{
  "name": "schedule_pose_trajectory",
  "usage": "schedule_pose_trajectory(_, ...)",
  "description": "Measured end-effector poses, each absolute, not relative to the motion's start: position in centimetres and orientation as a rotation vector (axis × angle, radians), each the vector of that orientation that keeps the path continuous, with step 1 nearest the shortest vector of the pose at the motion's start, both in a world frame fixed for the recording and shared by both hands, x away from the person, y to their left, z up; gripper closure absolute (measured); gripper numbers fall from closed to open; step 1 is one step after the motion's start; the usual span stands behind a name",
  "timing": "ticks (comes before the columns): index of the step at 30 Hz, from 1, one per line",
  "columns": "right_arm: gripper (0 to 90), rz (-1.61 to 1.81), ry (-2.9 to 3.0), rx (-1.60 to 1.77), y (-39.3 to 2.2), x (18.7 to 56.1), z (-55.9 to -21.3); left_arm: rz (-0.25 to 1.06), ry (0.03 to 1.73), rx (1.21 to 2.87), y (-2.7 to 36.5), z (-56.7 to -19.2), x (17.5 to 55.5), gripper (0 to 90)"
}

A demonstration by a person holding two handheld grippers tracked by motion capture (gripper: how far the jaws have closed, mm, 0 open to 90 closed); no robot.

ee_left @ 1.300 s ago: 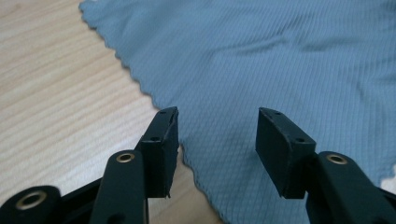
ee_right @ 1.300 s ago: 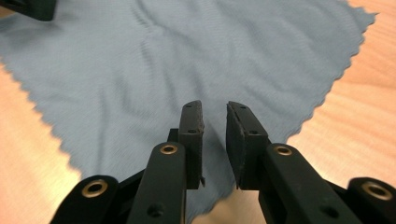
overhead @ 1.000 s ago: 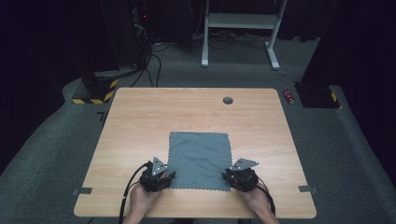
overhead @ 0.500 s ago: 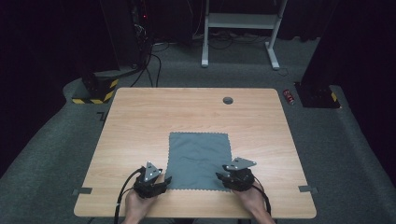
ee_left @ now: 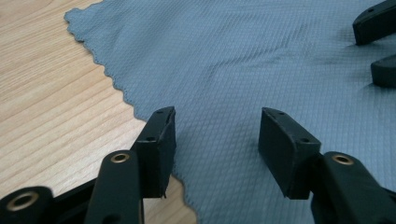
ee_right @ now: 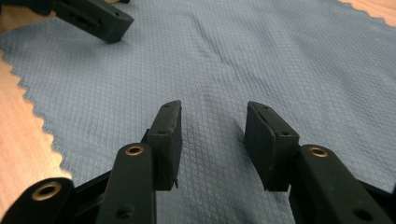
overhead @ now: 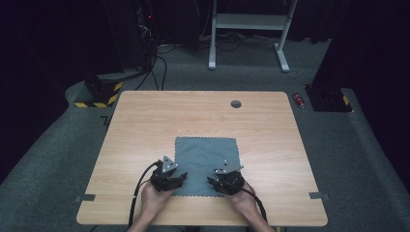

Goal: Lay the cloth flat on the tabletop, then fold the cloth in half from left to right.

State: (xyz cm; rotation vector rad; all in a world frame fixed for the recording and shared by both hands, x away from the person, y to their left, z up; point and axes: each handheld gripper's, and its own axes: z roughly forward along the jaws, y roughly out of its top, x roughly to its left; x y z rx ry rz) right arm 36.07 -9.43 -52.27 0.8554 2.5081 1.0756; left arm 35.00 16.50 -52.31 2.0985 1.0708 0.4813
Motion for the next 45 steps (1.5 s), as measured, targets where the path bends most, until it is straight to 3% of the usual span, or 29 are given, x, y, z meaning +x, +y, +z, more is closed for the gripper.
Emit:
schedule_pose_trajectory(11,53.9,1.064,2.500,0.875,-9.3,36.1,-52.2,0.478,1.098,2.075,18.2,-52.4,34.5,46.8)
schedule_pose_trajectory(21,56.6,1.061,2.534,0.898,-8.4,36.1,-51.8,0.394,1.222,1.998,19.1,-51.7,37.4,44.5)
schedule_pose_trajectory(35,67.7,1.147,2.610,0.748,-5.1,36.2,-50.8,0.408,1.276,1.932,19.8,-49.8,41.6,47.0)
schedule_pose_trajectory(38,68.8,1.166,2.625,0.750,-4.6,36.2,-50.8,0.387,1.323,1.970,19.7,-49.6,42.5,43.3)
schedule_pose_trajectory(45,68.9,1.142,2.654,0.705,-3.5,35.9,-50.5,0.338,1.374,1.864,20.5,-49.0,44.1,41.7)
